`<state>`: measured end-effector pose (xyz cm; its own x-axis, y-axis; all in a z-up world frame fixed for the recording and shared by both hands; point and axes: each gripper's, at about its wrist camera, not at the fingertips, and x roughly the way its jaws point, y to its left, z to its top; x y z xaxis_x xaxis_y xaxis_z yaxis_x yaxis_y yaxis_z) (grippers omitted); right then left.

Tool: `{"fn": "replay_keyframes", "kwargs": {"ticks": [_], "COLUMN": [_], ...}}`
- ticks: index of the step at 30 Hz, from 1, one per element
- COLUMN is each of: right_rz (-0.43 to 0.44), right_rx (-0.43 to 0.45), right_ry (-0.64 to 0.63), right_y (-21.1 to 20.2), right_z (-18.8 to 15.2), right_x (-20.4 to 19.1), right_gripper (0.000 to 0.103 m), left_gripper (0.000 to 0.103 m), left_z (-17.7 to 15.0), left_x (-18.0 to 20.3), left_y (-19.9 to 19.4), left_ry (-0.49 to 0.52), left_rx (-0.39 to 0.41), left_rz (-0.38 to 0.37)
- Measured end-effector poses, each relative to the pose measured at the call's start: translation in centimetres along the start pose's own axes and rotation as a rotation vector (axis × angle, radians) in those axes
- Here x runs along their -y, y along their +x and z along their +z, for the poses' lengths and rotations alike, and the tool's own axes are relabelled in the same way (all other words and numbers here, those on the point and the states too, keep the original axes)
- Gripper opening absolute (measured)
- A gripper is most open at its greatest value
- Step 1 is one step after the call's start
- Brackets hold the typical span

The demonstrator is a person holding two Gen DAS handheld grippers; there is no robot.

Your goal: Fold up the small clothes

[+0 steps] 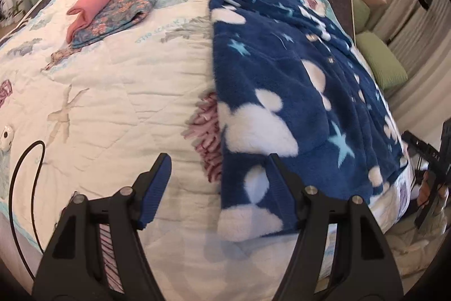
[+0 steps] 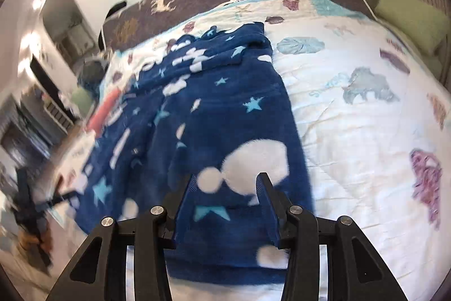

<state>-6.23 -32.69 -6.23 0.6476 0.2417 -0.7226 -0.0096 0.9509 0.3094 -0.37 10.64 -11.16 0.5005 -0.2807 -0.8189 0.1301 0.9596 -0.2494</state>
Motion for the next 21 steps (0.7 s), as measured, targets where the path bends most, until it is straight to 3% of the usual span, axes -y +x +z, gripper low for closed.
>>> {"fn": "replay_keyframes", "kwargs": {"ticks": [3,5,7,10,13,14,15,17,21], "right_rz": [-0.085,-0.124,-0.123,-0.049,0.038,0.047,0.056,0.100,0.298], "right_rx": [-0.008,-0.015,-0.017,-0.015,-0.034,-0.049,-0.062,-0.062,-0.121], "right_ry": [-0.041,-0.007,0.084,0.179,0.199,0.195,0.193,0.175,0.175], "right_y": [-0.9,-1.5,-2.1,-2.2,-1.2,-0.7,-0.2,0.5,2.4], "right_z": [-0.7,-1.2,-1.9,-2.6,-3.0,-3.1,-3.2,-3.0,-2.1], "right_x": [1.2,2.8,5.1,6.9,7.2,7.0,7.0,6.8,6.5], "right_gripper": [0.064,0.064,0.064,0.064,0.064,0.064,0.065,0.066,0.066], "left_gripper": [0.070,0.070,0.070,0.070,0.070,0.065,0.051,0.038,0.035], "left_z": [-0.9,-1.2,-1.3,-1.5,-1.8,-1.9,-2.0,-2.1,-1.6], "left_x": [0.1,-0.2,-0.5,-0.3,0.4,0.6,0.8,1.2,1.2], "left_y": [-0.3,-0.6,-0.7,0.3,0.7,0.7,0.7,0.7,1.1], "left_ry": [0.051,0.056,0.038,0.005,0.025,0.035,0.046,0.066,0.040], "left_rx": [-0.006,0.009,0.008,-0.041,-0.029,-0.022,-0.015,-0.012,-0.009], "left_rz": [0.052,0.071,0.043,-0.027,-0.034,-0.042,-0.053,-0.078,-0.117]}}
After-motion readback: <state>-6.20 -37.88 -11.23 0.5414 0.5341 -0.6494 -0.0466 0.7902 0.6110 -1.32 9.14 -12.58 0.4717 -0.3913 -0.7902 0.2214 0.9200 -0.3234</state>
